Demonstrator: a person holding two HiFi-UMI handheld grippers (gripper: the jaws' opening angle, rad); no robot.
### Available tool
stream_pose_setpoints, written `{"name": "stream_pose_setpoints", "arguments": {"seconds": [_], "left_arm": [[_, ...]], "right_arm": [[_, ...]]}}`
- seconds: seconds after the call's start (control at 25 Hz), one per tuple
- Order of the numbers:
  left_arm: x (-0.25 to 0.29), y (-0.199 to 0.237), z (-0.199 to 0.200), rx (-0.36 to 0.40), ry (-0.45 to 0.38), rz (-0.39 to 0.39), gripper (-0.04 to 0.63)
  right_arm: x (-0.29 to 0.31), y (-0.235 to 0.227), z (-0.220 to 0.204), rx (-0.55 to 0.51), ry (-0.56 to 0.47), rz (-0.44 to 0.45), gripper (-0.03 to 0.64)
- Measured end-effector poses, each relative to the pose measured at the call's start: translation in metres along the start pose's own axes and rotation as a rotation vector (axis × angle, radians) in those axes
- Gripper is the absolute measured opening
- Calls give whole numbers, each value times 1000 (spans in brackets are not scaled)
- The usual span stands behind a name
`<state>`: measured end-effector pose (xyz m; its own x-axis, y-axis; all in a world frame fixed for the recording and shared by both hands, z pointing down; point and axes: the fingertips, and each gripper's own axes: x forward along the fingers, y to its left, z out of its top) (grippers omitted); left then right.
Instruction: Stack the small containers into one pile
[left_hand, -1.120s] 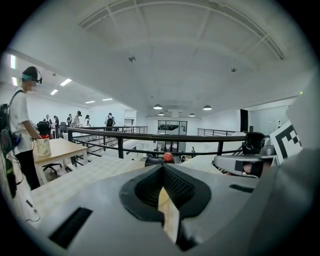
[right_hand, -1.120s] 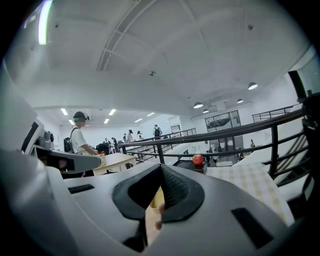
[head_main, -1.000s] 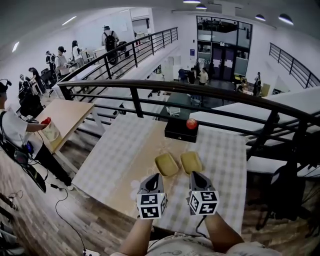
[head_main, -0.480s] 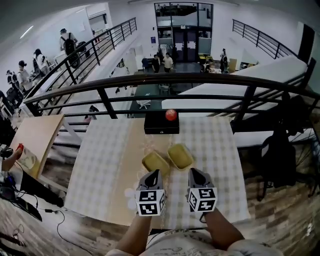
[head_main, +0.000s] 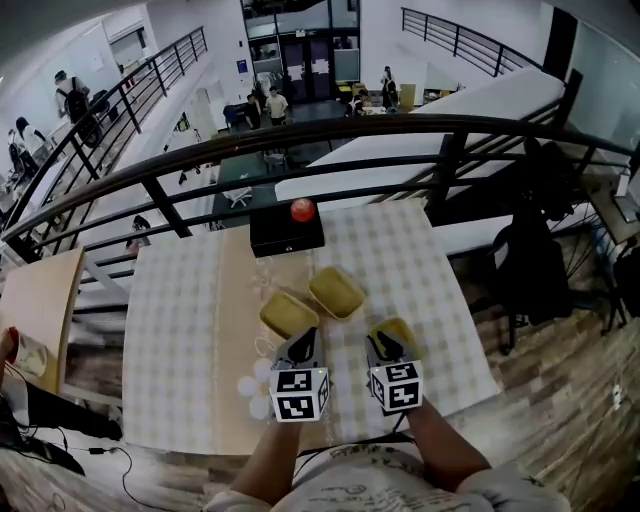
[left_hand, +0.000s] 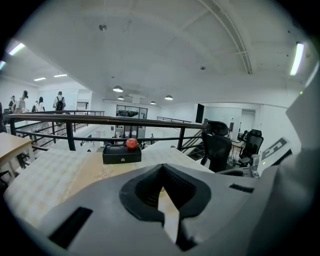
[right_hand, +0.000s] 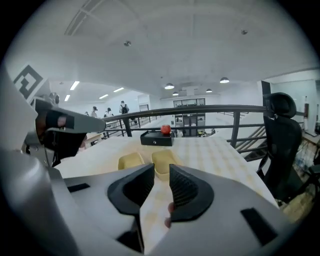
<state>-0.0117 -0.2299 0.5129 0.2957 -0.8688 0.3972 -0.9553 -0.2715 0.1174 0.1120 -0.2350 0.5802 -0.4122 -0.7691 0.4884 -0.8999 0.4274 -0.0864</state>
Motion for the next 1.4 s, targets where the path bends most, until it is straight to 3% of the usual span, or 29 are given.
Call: {"name": "stream_pose_setpoints", "arguments": {"seconds": [0.2,0.36,0.72,0.92,1.08,1.16,1.4], "left_arm": [[7,-2,-10,6,27,-43,5],[11,-2,-18,13,39,-63,5],[5,7,-20,14,43,-68,5],[-1,13,-23,9,48,-60,4],[-3,21,-24,5,49,-50,5],[-3,22,-25,5,51,-51,4],[-4,28,-22,32,43,-34,5]], "right_arm": [[9,-14,-45,-53,167,-67,107],[19,-17,-87,-72,357,-38,145],[47,-21,-120,-230,593,-19,160],[62,-27,-135,-195,679,0,155],[74,-31,-153,-144,743,9,103],[72,-34,-155,-162,751,-2,36],[69,-33,-141,-196,712,-4,9]]}}
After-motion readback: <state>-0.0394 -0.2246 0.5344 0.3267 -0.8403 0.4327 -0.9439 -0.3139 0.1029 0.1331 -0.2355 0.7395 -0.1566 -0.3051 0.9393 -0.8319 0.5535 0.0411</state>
